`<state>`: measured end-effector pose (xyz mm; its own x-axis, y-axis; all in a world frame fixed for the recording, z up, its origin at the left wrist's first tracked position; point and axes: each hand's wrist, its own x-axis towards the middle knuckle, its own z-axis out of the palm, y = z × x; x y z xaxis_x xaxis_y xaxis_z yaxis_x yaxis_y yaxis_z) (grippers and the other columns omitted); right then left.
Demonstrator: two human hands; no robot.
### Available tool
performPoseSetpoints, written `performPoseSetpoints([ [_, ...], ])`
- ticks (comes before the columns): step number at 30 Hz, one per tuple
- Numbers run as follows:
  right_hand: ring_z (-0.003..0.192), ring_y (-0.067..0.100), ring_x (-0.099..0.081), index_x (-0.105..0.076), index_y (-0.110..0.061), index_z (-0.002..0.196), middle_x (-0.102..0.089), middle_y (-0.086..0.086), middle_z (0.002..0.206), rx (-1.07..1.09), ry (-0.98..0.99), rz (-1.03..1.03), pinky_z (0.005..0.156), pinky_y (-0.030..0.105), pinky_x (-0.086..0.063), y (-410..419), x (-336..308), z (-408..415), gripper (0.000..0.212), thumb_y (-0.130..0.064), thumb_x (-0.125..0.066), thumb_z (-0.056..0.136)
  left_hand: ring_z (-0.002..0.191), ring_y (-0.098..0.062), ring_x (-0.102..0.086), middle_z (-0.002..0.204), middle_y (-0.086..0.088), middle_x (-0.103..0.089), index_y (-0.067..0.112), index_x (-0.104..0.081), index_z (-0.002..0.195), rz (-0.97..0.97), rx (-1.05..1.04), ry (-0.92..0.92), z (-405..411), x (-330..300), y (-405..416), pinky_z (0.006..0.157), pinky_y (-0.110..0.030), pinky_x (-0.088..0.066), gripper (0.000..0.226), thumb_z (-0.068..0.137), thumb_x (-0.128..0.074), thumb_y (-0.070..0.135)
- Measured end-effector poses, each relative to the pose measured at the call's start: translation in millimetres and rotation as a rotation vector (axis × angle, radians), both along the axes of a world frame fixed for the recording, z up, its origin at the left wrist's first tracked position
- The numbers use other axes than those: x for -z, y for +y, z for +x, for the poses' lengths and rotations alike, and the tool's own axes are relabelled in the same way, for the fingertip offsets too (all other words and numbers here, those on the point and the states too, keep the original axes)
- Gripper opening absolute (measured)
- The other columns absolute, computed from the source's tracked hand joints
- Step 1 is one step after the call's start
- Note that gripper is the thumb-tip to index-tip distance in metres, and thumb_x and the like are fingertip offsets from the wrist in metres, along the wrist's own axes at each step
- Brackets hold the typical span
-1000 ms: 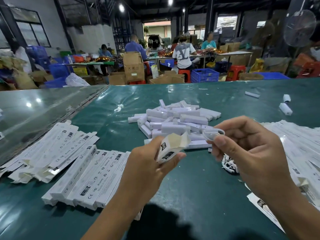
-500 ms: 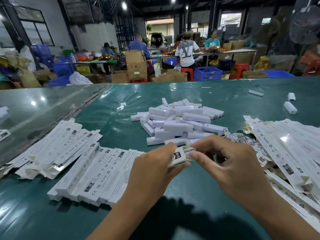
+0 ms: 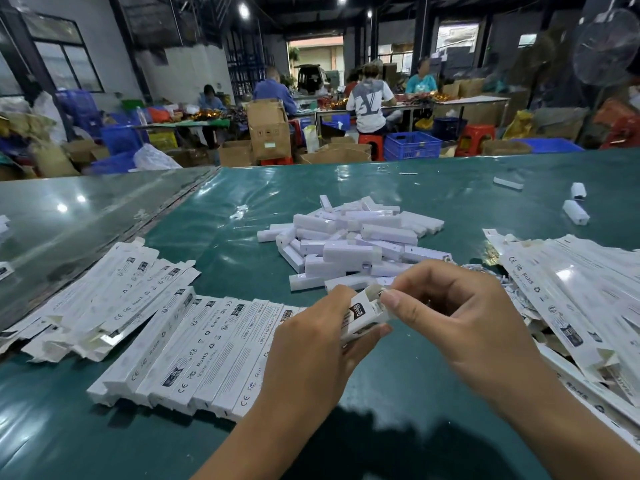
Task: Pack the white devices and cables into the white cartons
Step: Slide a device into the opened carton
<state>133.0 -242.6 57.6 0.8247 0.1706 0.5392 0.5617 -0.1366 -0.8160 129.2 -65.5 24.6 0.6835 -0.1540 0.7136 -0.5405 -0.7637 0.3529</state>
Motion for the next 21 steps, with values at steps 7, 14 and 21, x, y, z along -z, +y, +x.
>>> performPoseSetpoints([
  [7,0.071,0.003,-0.058,-0.071,-0.035,0.082,-0.065,-0.013,0.08,0.202,-0.312,-0.296,0.066,0.012,-0.04,3.6,4.2,-5.3,0.017,-0.037,-0.062,0.097,0.055,-0.019,-0.057,0.067,0.01,-0.06,0.024,-0.057,0.098,-0.068,-0.006,0.004,-2.5,-0.2,-3.5,0.047,-0.033,-0.047,0.04,0.088,-0.053,0.062],
  [14,0.11,0.01,-0.055,-0.073,-0.031,0.102,-0.054,-0.014,0.111,0.145,-0.334,-0.398,0.091,0.011,-0.038,4.9,5.9,-7.5,0.046,-0.063,-0.04,0.099,0.059,0.0,-0.053,0.072,0.023,-0.057,0.038,-0.056,0.104,-0.211,0.085,0.086,-7.2,-4.7,-2.9,0.053,-0.015,-0.039,0.025,0.087,-0.068,0.052],
  [21,0.114,0.018,-0.061,-0.071,-0.017,0.111,-0.061,-0.004,0.118,0.107,-0.535,-0.365,0.093,0.027,-0.047,-2.2,-1.2,-9.1,0.036,-0.045,-0.048,0.102,0.068,0.0,-0.059,0.079,0.023,-0.061,0.044,-0.055,0.107,-0.354,0.227,0.162,-11.5,-1.3,-11.6,0.058,-0.01,-0.039,0.016,0.091,-0.057,0.047],
])
